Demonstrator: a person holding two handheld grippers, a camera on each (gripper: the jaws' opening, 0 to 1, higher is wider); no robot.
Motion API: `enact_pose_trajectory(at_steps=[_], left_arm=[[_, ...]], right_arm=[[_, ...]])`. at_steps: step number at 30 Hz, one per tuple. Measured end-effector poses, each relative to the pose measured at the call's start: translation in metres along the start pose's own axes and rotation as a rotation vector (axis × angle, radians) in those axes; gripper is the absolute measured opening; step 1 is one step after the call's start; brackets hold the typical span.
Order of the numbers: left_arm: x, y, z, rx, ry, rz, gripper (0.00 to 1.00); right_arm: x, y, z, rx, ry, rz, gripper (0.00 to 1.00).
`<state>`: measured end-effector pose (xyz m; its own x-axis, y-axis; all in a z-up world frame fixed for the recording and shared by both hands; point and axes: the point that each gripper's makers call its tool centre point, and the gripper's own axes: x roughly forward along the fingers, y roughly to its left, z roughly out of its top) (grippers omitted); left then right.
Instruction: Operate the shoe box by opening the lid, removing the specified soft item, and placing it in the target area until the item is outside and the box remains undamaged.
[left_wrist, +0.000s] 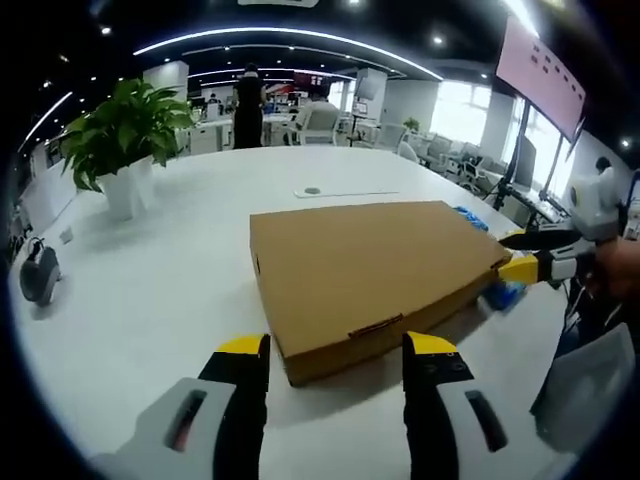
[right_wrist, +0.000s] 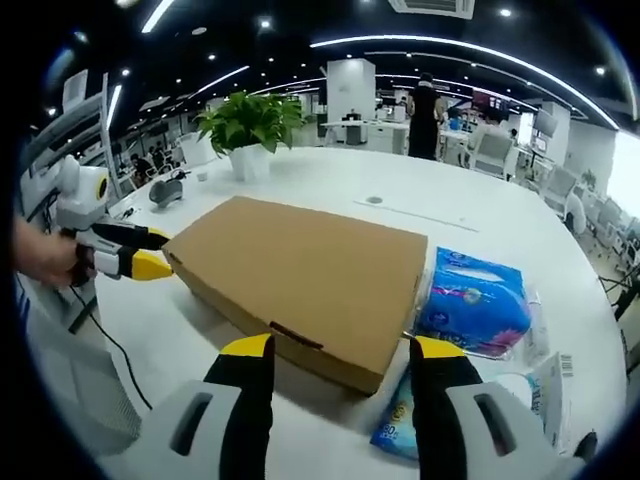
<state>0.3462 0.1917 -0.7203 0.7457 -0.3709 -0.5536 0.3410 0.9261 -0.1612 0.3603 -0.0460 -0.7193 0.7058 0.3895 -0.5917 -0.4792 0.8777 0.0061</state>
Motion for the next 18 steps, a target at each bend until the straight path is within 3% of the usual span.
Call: enact_pose_trajectory(at_steps=[4,6,8,12,14,16,18], left_arm=[[-0.017,-0.004,0.017,-0.078,-0.067,-0.009,0.53],[-0.025,-0.006,0.029,-0.1,-0.12,-0.018,0.55],[-0.034,-0.008,0.033,-0.113,-0.131,-0.023,0.59],[-0.051,-0.018,0.045,-0.128,-0.17,-0.059,0.65],[-0.062,-0.03,0.049,-0.081,-0.167,-0.097,0.65],[-0.078,-0.042,0.065,-0.019,-0.244,-0.14,0.67],[-0.09,-0.047,0.067,-0.011,-0.244,-0.143,0.71]], right_arm=[[-0.021,0.0,0.008,0.003,-0.022,0.012,0.53],[-0.033,0.003,0.022,0.094,-0.096,0.046,0.53],[-0.046,0.0,0.032,0.14,-0.133,0.048,0.53],[-0.073,-0.005,0.045,0.096,-0.179,0.022,0.54],[-0.086,-0.003,0.054,0.083,-0.207,0.028,0.57],[-0.104,0.003,0.067,0.035,-0.26,0.053,0.61],[-0.121,0.007,0.071,-0.016,-0.271,0.052,0.68]])
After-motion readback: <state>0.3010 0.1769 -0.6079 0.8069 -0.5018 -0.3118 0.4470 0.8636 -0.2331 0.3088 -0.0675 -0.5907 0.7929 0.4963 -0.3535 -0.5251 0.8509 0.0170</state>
